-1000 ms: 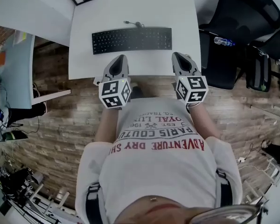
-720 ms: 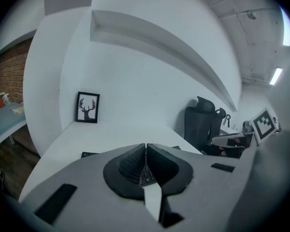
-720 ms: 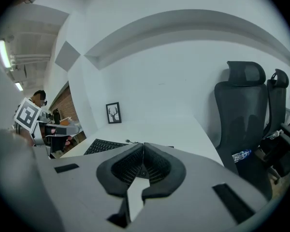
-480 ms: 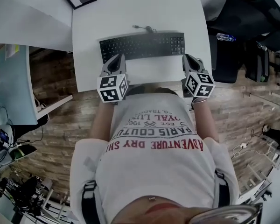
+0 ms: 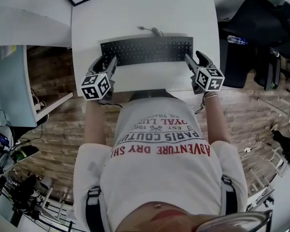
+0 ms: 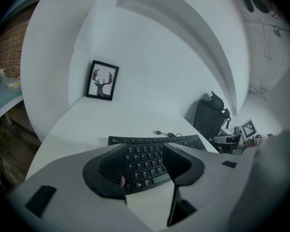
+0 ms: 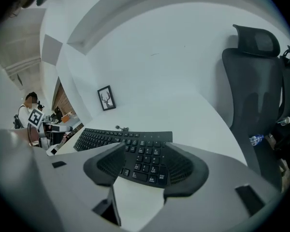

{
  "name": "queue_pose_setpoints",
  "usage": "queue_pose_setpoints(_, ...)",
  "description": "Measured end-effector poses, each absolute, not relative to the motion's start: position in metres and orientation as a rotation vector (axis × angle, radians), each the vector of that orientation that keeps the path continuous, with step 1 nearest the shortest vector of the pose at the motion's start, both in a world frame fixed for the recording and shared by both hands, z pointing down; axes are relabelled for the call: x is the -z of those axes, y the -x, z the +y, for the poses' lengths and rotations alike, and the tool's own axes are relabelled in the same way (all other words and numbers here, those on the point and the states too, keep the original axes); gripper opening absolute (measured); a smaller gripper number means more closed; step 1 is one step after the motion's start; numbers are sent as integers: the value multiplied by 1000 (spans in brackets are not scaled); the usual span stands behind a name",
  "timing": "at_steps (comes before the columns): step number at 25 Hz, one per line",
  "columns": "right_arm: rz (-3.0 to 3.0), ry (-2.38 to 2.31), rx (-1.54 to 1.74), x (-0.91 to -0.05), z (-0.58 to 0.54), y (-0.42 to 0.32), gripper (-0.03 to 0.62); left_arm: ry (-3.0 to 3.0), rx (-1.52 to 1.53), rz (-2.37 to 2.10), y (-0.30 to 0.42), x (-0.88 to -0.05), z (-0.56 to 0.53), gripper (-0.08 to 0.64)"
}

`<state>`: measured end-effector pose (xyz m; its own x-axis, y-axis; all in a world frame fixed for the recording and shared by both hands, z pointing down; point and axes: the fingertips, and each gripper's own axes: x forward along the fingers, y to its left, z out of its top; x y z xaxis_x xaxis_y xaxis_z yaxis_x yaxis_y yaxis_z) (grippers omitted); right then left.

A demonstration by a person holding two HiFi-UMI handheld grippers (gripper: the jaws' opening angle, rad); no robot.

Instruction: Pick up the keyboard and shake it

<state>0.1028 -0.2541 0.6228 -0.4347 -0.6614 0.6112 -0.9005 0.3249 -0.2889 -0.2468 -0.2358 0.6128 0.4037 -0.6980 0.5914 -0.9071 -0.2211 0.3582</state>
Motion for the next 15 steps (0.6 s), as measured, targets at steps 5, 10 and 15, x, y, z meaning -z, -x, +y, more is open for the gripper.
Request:
queue_pose_setpoints(5,-2205,-1312,-951,-644,-271,-121,265,-1881,-484,-1334,283,-650,-253,304)
queue_pose_setpoints(10,-2186,-1209,-1039,-669,-290,-125,273,-1849,-506,-1222,282,-675,-271,314)
queue_pose_setpoints(15,-2175,-1096,-1129,-688,-294,-115,273,-1861,-562,-1086,264,-690,-268,314)
